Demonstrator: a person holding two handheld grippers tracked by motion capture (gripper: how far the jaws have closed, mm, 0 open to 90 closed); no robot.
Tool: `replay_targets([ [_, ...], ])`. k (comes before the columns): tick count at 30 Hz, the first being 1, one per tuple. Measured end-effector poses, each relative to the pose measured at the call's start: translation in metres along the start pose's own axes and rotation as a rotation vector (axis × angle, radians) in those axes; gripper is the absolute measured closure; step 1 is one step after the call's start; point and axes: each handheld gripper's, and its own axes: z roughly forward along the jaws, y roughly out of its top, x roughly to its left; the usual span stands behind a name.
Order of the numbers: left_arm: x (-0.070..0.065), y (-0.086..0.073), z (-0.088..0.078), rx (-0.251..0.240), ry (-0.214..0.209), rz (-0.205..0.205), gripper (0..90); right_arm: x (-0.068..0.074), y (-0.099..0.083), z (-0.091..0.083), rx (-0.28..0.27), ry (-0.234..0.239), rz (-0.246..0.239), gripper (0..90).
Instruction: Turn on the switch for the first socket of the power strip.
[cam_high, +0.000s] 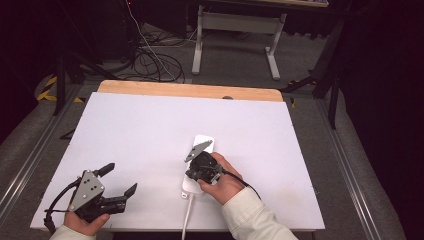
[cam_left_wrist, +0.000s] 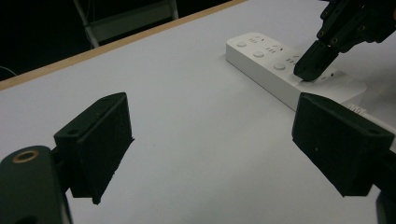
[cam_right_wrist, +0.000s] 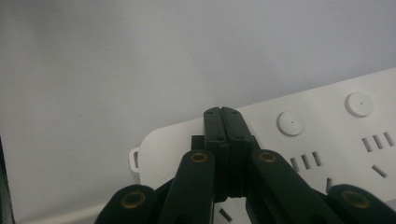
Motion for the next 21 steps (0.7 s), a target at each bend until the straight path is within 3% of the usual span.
replay_targets([
  [5, -0.0001, -0.0001, 0.0000, 0.000, 0.000, -0.002, 12.9, -0.0036, -0.0004, 0.0009, 0.001, 0.024, 0.029, 90.0],
  [21, -0.0007, 0.0000, 0.0002, 0.000, 0.003, 0.000, 12.9, -0.0027, 0.0021, 0.0023, 0.025, 0.019, 0.041, 90.0],
])
